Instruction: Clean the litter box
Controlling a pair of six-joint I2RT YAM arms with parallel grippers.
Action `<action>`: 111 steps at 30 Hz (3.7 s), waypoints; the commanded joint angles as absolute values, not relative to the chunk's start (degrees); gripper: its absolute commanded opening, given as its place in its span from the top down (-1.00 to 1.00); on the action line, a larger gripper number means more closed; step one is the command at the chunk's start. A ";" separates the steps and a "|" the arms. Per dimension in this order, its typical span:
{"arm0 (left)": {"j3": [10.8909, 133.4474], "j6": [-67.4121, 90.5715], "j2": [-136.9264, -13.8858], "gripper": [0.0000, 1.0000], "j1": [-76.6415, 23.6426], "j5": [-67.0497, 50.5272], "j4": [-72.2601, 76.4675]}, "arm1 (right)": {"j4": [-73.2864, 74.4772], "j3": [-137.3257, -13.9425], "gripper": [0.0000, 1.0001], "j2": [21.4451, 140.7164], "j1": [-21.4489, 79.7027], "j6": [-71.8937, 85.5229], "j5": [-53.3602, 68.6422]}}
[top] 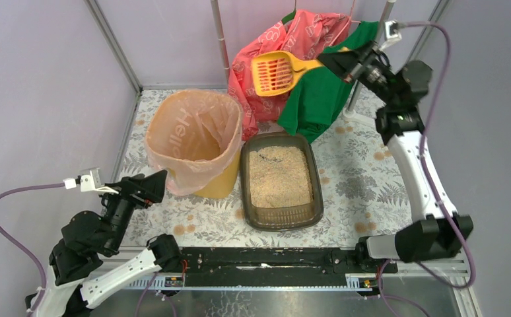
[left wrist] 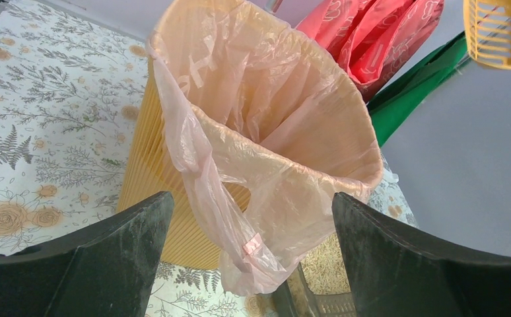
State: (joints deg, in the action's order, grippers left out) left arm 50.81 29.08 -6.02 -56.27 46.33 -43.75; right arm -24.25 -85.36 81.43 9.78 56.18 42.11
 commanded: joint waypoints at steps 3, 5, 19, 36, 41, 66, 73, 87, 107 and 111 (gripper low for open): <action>50.51 28.97 -7.59 -0.98 -56.64 45.81 -39.72 | -13.64 -70.78 1.00 68.04 1.49 47.09 45.25; 50.12 28.19 -8.23 -0.97 -56.70 45.20 -38.27 | -5.27 -67.27 1.00 65.00 1.11 40.84 43.38; 48.22 24.70 -14.16 -0.97 -56.73 41.72 -28.74 | 19.42 -53.88 1.00 55.66 10.20 20.30 24.48; 47.51 24.33 -13.43 -0.97 -56.69 41.80 -29.10 | 29.53 -55.48 1.00 61.09 27.56 14.22 -1.60; 47.22 24.64 -14.01 -0.97 -56.72 41.54 -28.83 | 23.39 -48.27 1.00 60.61 30.15 18.35 3.07; 46.88 25.26 -17.43 -0.97 -56.68 40.66 -27.59 | -21.47 -30.67 1.00 72.53 30.41 41.46 26.84; 47.19 25.44 -17.51 -0.97 -56.69 40.80 -27.95 | -32.09 -27.54 1.00 78.05 30.07 46.52 29.15; 46.70 25.97 -17.05 -0.97 -56.62 40.78 -28.00 | -27.70 -26.83 1.00 68.50 15.49 46.43 37.85; 45.05 25.39 -19.68 -0.97 -56.73 40.26 -24.36 | 12.12 -50.49 1.00 64.92 30.65 14.66 1.61; 45.40 25.14 -19.28 -0.97 -56.64 40.70 -25.01 | 11.95 -53.06 1.00 66.23 33.36 13.30 -3.68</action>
